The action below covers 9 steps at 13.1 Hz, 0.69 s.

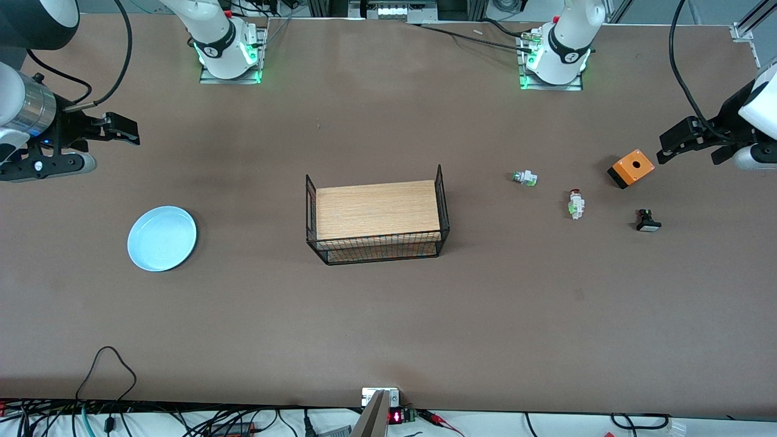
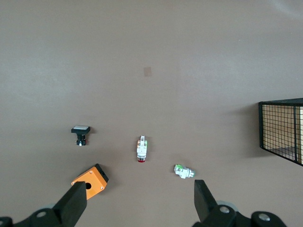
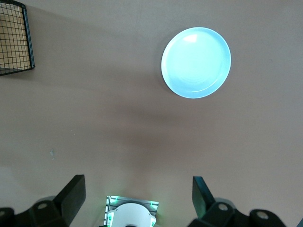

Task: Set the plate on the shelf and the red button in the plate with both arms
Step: 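Move the right gripper toward the light-blue plate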

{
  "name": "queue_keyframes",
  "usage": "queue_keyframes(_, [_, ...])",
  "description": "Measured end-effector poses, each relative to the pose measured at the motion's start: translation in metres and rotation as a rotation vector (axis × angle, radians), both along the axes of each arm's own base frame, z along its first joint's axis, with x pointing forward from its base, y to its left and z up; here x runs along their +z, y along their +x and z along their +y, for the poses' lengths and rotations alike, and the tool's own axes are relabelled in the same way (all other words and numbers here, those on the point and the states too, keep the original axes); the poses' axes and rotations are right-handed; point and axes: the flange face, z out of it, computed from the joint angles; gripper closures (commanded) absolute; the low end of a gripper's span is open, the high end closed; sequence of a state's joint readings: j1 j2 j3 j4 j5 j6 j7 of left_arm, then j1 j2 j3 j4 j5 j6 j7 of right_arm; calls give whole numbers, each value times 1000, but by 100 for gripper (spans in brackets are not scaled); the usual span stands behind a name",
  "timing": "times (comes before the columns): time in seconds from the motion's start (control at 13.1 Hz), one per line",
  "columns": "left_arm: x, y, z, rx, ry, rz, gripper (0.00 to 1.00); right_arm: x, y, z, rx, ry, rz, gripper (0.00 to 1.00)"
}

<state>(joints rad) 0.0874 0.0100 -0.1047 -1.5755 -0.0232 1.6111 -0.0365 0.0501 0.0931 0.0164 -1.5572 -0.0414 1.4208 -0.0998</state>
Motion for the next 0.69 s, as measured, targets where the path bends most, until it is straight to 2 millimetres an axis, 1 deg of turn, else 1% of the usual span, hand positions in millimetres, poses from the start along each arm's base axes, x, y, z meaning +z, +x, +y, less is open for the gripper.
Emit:
queue_keyframes(0.23, [0, 0, 0, 0, 0, 0, 0, 0, 0, -1, -2, 0, 1, 0])
queue_keyframes(0.46, [0, 0, 0, -1, 0, 0, 0, -4, 2, -11, -20, -1, 7, 0])
queue_keyframes(0.53, [0, 0, -1, -1, 0, 0, 0, -7, 4, -16, -28, -2, 12, 0])
queue_keyframes(0.61, [0, 0, 0, -1, 0, 0, 0, -11, 5, -25, -46, -2, 18, 0])
queue_keyframes(0.69, [0, 0, 0, -1, 0, 0, 0, -17, 8, -39, -72, -3, 26, 0])
